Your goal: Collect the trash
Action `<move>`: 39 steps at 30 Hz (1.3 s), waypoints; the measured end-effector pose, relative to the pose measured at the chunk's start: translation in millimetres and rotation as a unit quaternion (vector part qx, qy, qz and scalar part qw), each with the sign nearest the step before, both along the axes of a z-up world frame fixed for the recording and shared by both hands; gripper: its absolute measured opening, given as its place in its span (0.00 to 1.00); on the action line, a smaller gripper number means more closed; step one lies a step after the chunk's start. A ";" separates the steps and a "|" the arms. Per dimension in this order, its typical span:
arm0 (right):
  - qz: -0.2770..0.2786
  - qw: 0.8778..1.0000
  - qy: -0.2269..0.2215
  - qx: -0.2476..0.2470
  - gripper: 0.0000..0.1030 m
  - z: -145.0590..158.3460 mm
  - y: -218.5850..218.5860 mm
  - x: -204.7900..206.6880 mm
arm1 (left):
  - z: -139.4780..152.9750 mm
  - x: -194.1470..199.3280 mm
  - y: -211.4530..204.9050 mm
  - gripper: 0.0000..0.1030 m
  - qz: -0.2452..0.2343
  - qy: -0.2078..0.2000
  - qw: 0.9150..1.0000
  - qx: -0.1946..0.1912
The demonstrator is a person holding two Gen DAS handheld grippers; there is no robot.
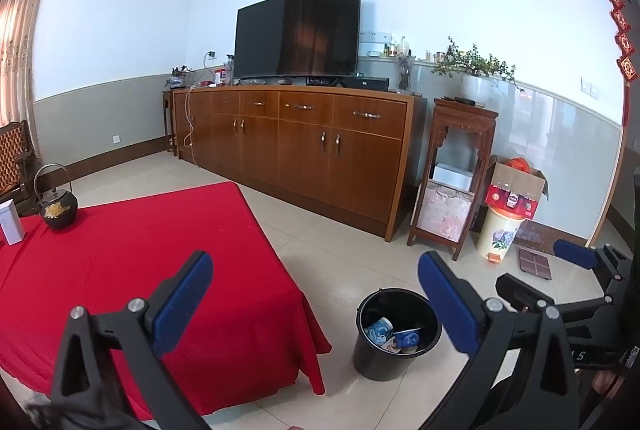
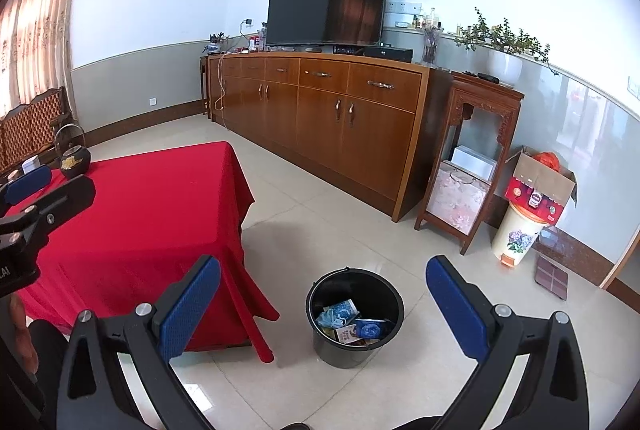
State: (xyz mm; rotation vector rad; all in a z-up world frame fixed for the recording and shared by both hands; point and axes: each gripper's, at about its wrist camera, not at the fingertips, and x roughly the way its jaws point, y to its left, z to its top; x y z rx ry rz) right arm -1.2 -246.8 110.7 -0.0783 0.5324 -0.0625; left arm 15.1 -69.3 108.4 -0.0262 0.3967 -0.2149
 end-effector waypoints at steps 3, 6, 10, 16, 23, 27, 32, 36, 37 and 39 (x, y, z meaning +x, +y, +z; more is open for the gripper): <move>-0.003 1.000 0.002 -0.001 1.00 -0.7 -1.3 -0.3 | 0.4 0.1 -0.6 1.00 0.000 0.001 1.000 0.000; -0.003 1.000 0.000 0.001 1.00 0.2 -3.0 -0.1 | 1.0 0.4 -1.5 1.00 -0.002 0.000 1.000 0.001; -0.003 1.000 -0.002 -0.001 1.00 0.9 -3.0 -0.8 | 2.1 1.0 -3.3 1.00 -0.003 -0.001 1.000 0.002; -0.003 1.000 -0.001 -0.001 1.00 2.0 -3.5 -2.2 | 2.4 -0.6 -3.4 1.00 -0.003 -0.001 1.000 0.003; -0.003 1.000 -0.002 -0.001 1.00 2.5 -4.1 -3.2 | 2.7 -0.3 -3.1 1.00 -0.004 0.000 1.000 0.003; -0.004 1.000 -0.002 -0.001 1.00 3.1 -4.1 -3.4 | 2.9 -0.9 -3.4 1.00 -0.004 0.000 1.000 0.004; -0.003 1.000 -0.002 -0.001 1.00 3.2 -4.4 -3.5 | 2.8 -0.4 -3.4 1.00 -0.004 0.001 1.000 0.003; -0.003 1.000 -0.002 -0.001 1.00 3.2 -4.2 -3.4 | 2.8 -0.2 -2.7 1.00 -0.005 0.002 1.000 0.004; -0.003 1.000 -0.002 -0.001 1.00 3.1 -4.3 -3.5 | 2.9 -0.6 -2.4 1.00 -0.005 0.002 1.000 0.004; -0.004 1.000 -0.002 -0.002 1.00 3.0 -4.0 -3.5 | 2.9 -0.3 -2.7 1.00 -0.006 0.003 1.000 0.004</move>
